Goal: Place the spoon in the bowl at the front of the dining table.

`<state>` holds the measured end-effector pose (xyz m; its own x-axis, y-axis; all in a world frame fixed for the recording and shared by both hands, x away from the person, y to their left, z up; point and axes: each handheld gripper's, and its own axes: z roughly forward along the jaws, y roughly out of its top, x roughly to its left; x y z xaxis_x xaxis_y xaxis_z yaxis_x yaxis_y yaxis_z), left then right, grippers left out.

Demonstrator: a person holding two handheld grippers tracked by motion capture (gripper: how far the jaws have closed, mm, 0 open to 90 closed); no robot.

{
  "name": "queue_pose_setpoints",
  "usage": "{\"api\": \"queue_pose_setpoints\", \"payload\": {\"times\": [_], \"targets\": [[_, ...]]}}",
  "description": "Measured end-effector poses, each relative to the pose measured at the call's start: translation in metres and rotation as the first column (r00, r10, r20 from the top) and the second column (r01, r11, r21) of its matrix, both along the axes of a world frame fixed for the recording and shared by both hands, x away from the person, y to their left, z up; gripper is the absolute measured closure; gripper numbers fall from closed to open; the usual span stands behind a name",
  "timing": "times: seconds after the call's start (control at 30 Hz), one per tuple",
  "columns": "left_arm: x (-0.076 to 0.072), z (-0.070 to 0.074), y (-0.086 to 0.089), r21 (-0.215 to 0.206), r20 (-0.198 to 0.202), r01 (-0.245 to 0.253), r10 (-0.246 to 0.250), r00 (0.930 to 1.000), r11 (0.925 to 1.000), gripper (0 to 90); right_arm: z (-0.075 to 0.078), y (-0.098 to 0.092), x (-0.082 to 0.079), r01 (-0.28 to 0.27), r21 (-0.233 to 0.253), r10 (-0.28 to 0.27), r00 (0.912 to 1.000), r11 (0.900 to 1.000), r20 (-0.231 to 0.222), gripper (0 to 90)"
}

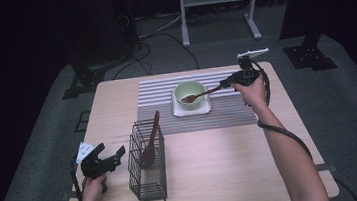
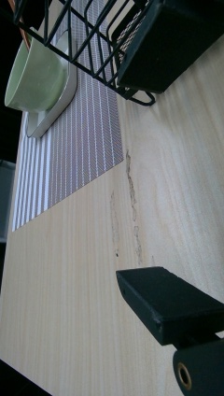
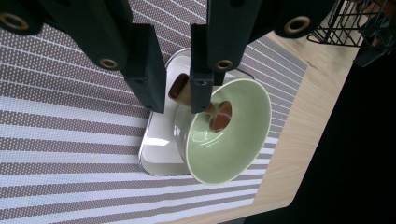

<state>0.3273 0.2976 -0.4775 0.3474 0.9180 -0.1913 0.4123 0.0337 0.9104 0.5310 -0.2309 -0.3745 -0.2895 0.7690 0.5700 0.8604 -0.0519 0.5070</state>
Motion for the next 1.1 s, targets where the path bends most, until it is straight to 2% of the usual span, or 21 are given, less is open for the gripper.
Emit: {"api": "queue_pose_setpoints", "payload": {"times": [0.53, 1.1], "targets": [[0.0, 0.0, 0.0, 0.012, -0.001, 0.006, -0.006, 1.0, 0.9999, 6.4, -0.01, -0.004, -0.009, -0.024, 0.021, 0.025, 0.9996, 0.999, -0.016, 73.4], [0.0, 0.0, -0.001, 0.016, 0.001, 0.008, -0.008, 1.0, 0.9998, 6.4, -0.026, 0.005, -0.023, -0.093, 0.013, 0.093, 0.9949, 0.996, -0.04, 65.6]]}}
